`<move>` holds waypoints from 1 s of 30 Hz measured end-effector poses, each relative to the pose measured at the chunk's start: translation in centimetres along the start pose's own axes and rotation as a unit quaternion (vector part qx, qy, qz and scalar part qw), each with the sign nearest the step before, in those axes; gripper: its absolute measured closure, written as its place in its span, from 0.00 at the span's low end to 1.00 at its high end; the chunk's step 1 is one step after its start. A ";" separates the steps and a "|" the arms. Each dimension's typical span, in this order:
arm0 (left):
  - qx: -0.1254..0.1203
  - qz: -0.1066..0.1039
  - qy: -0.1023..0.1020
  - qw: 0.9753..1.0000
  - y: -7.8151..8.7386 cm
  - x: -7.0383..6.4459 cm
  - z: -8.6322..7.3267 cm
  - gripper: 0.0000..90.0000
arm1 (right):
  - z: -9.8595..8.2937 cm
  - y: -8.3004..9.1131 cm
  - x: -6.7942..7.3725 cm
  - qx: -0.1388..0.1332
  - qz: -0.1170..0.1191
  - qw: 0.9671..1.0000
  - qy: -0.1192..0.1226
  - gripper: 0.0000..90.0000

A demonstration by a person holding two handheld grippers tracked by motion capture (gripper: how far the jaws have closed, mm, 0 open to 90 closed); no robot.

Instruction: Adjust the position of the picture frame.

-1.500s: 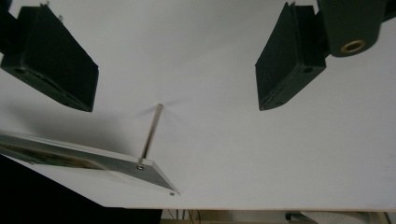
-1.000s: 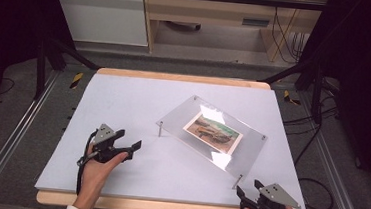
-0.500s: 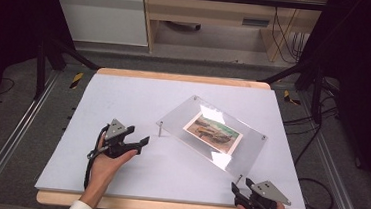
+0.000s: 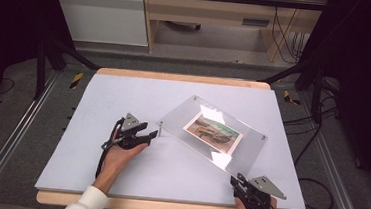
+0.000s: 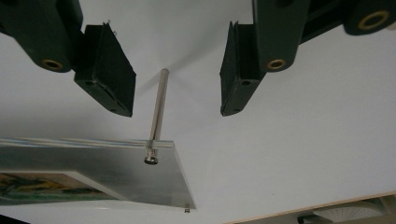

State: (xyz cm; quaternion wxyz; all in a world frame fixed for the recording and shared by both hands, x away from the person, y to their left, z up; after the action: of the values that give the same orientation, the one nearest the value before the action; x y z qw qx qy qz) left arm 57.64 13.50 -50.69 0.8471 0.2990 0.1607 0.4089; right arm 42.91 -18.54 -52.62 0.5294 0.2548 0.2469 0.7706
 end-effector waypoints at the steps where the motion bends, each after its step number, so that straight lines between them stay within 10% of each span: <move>1: 0.002 0.003 0.000 1.000 -0.2 0.0 0.0 0.53 | 0.0 -0.2 0.1 0.001 0.003 1.000 -0.001 0.83; 30: -0.008 -0.028 0.004 1.000 -3.4 -1.4 1.6 0.86 | 0.5 0.0 -0.2 -0.007 0.020 1.000 -0.018 0.94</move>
State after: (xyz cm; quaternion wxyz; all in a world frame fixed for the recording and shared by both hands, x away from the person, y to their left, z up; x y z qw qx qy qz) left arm 59.63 10.18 -51.56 0.8601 0.2859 0.1685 0.3875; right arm 43.28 -18.71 -52.26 0.5201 0.2696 0.2267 0.7780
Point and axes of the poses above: each handheld gripper's, and its own axes: y roughly backward along the jaws, z roughly out of its top, x roughly to its left, the point moved 8 cm from there along -y, roughly forward along the jaws, and after that the axes turned 11 degrees about x, right-handed, at the moved point
